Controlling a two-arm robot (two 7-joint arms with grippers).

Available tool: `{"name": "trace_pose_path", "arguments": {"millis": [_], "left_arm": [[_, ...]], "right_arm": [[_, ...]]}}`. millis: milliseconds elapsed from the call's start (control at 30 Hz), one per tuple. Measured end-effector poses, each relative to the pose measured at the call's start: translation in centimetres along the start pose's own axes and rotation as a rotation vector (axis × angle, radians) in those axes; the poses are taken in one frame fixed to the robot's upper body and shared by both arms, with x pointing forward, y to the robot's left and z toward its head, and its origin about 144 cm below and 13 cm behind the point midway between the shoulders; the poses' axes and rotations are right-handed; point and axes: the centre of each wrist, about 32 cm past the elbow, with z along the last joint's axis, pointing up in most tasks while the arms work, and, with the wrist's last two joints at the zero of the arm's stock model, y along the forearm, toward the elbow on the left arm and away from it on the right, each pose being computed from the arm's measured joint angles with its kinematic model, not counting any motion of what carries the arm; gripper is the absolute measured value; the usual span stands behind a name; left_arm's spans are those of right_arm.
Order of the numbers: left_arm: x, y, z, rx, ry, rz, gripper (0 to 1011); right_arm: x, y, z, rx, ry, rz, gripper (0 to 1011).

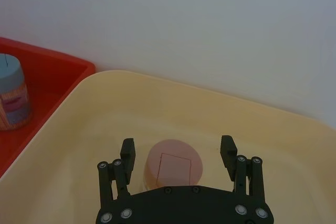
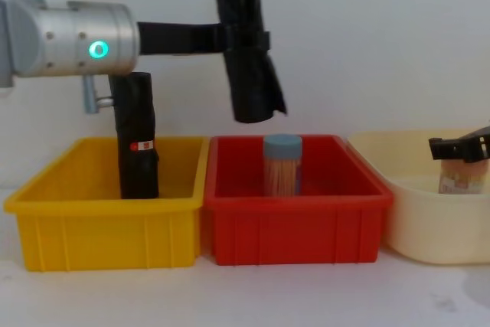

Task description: Pick up the garbage bag with the one hand and transfer it to the other hand.

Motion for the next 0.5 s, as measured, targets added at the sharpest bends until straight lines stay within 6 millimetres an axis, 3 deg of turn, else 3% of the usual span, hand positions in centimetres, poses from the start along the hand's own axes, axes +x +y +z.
{"name": "trace_pose_path", "arguments": {"millis": [500], "left_arm": [[0.0,-3.0,0.8,0.006,-0.053,-0.043,465]], "right_arm": [[0.0,0.0,0.0,0.003,0.001,0.002,1000]]}}
